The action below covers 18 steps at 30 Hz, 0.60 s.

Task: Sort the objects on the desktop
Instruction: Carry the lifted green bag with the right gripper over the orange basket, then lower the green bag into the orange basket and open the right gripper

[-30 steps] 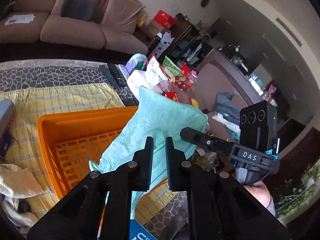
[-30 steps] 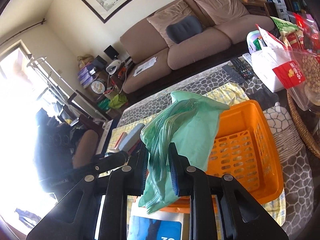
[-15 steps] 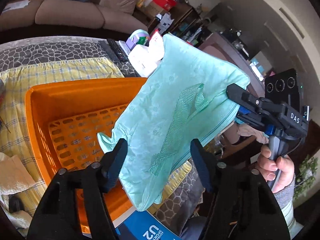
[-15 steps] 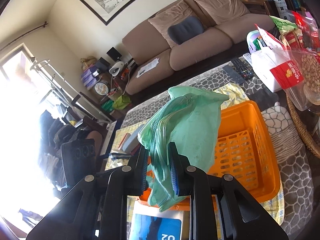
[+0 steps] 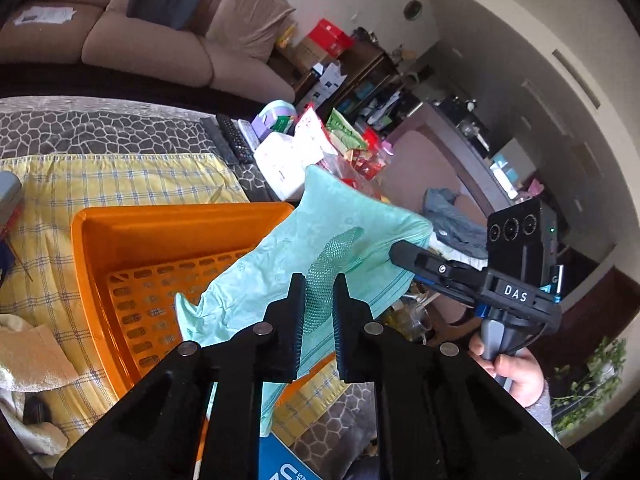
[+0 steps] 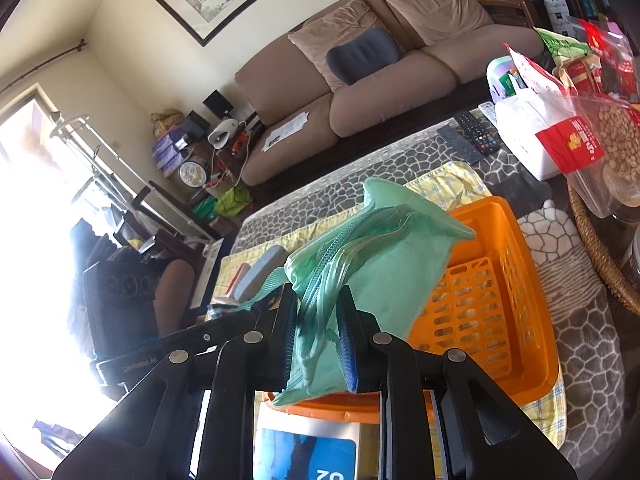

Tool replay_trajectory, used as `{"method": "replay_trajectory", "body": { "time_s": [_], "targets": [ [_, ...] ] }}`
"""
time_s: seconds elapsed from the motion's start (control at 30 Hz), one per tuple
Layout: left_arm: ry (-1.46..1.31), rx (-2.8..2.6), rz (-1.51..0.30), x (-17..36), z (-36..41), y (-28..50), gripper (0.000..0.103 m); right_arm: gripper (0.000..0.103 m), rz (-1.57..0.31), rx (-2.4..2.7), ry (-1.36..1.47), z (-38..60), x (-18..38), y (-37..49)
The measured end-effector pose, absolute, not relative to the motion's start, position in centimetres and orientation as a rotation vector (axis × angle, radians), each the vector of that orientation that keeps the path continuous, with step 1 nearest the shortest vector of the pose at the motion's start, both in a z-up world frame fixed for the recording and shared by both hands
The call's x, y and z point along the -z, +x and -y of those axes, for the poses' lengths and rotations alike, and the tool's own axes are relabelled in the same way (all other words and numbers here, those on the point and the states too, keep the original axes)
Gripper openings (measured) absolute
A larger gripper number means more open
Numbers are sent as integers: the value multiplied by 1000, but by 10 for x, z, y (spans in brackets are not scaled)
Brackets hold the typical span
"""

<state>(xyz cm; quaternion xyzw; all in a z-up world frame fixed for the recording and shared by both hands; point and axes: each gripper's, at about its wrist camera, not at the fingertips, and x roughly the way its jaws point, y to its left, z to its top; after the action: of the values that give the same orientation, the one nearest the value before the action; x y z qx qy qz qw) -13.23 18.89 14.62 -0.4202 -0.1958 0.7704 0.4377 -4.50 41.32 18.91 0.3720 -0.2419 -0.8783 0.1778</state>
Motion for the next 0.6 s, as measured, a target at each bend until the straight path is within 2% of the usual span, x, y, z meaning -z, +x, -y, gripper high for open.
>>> {"method": "replay_trajectory", "body": {
  "time_s": [0.03, 0.1, 0.13, 0.6],
  "targets": [
    [-1037, -1914, 509, -150, -188, -134, 11, 26, 694, 2492, 1055, -415, -188, -45],
    [-1026, -1917, 552, -157, -185, -138, 11, 58, 717, 2501, 1061, -419, -184, -45],
    [-1025, -1913, 571, -160, -185, -142, 11, 61, 723, 2509, 1068, -421, -182, -44],
    [-1010, -1928, 603, -206, -188, -162, 11, 67, 886, 2459, 1115, -445, -139, -21]
  ]
}}
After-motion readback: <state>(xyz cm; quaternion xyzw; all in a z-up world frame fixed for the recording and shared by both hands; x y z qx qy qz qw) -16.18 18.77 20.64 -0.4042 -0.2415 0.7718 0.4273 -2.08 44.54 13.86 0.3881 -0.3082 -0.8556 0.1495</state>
